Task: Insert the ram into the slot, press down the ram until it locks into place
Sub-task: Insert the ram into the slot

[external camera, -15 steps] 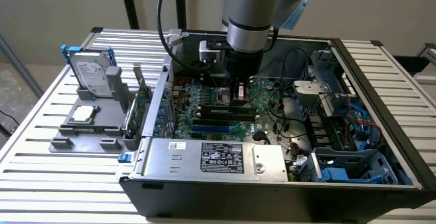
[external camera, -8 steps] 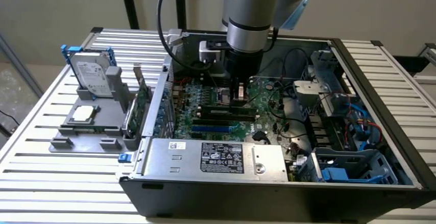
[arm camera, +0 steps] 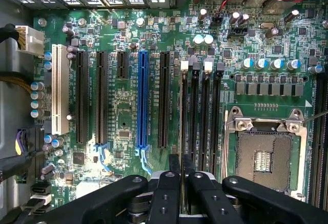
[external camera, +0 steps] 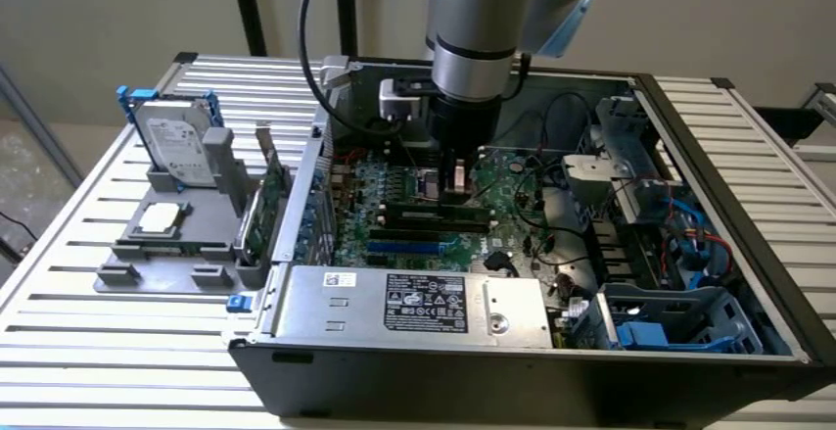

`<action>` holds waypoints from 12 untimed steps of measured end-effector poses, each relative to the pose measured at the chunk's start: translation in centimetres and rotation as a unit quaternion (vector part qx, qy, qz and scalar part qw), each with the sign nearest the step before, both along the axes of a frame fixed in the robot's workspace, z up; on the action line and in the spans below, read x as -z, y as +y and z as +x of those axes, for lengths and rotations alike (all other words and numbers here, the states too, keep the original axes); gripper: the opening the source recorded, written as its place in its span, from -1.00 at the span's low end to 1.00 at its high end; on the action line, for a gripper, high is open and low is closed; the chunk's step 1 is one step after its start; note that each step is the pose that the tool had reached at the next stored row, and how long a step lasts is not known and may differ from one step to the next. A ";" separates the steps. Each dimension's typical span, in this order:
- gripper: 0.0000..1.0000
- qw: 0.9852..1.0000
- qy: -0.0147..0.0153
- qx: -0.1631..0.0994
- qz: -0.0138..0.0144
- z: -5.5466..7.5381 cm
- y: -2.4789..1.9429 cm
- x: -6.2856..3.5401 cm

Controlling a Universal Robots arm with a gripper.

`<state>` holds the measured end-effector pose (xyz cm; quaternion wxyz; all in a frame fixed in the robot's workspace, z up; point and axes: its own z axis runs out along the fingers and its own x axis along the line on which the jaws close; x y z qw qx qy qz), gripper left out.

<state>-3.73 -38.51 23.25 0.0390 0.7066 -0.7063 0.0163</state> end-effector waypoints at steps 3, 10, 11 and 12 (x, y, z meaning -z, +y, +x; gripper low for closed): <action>-0.74 1.000 0.000 0.000 0.000 0.0 0.24 0.00; -0.74 1.000 0.000 0.000 -0.001 0.2 0.29 0.01; -0.74 1.000 0.000 0.001 -0.001 0.2 0.29 0.00; -0.74 1.000 0.000 0.001 -0.001 0.2 0.27 0.00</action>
